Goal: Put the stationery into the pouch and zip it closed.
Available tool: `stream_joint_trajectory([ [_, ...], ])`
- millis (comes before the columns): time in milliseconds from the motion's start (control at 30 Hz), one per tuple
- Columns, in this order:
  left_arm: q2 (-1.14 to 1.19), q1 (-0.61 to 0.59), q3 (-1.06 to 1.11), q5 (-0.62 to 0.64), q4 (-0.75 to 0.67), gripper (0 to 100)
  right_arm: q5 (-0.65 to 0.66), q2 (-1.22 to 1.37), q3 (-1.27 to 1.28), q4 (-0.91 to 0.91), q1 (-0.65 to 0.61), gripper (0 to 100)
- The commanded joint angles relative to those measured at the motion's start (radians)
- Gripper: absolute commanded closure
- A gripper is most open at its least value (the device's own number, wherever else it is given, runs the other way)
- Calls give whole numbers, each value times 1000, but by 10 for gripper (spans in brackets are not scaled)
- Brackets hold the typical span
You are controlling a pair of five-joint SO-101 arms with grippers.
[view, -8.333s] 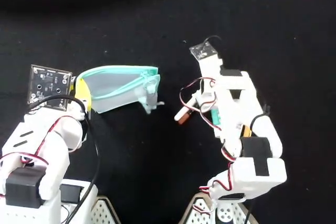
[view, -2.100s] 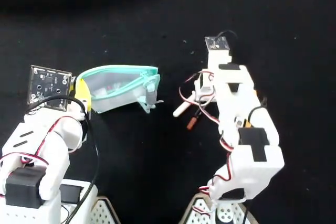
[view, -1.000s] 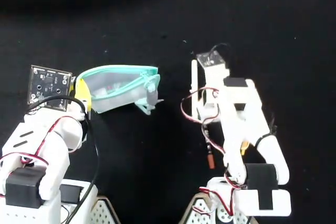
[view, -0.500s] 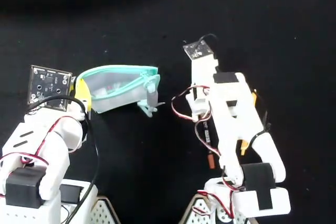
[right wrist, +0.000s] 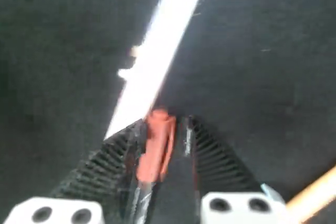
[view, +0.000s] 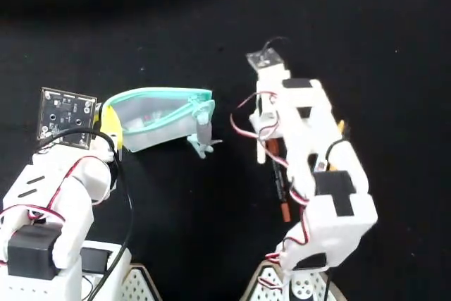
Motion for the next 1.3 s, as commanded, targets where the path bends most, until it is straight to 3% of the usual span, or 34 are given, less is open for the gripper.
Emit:
stream_joint_trajectory([
  [0,26,-12,128,-3,8,970,17,36,-36,3,21,877],
  [233,26,-12,128,-3,8,970,17,18,-35,3,31,881],
  [367,26,-12,128,-3,8,970,17,16,-36,3,31,989],
  [567,26,-12,128,-3,8,970,15,-67,-16,61,31,986],
  [967,26,-10,128,-3,6,970,11,-862,173,74,-14,986],
  [1267,26,-10,160,-3,-28,970,-51,-1435,137,11,-331,986],
])
